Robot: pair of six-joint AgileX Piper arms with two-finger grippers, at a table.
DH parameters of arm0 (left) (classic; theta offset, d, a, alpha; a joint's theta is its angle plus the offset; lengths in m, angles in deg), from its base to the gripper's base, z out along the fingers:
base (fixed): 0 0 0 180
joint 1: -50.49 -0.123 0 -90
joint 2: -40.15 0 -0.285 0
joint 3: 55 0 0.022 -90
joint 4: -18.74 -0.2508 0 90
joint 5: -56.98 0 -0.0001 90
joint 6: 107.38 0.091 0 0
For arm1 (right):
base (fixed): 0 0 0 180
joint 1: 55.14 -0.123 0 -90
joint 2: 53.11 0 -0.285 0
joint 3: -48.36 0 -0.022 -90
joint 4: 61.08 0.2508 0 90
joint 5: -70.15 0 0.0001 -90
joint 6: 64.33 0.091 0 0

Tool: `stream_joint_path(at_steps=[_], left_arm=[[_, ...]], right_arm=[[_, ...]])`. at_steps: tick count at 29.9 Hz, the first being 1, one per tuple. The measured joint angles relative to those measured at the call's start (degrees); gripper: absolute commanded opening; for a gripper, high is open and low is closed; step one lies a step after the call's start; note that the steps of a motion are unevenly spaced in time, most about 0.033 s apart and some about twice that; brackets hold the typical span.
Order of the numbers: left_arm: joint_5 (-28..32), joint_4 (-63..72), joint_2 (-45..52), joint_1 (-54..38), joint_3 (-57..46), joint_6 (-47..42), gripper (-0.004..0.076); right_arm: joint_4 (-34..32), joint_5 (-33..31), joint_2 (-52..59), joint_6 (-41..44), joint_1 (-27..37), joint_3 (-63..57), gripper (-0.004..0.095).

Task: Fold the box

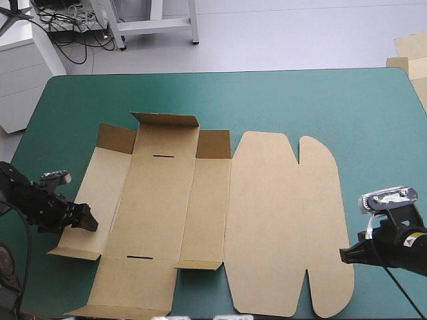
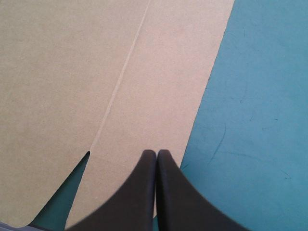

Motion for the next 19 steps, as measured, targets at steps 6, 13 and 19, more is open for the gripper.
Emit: stream_joint_path(at_steps=[6,13,19], left_arm=[[-0.3,5.4,-1.3,0.0,0.2,0.6,0.0568],[0.3,9.7,-1.3,-0.2,-2.1,1.1,0.0552],[-1.5,17.9,-0.6,-0.2,-8.1,5.6,0.0541]], right_arm=[[0.0,0.0,0.0,0.0,0.0,0.0,-0.002],[0.0,0.0,0.0,-0.1,0.0,0.0,-0.002],[0.0,0.0,0.0,-0.2,0.0,0.0,-0.002]])
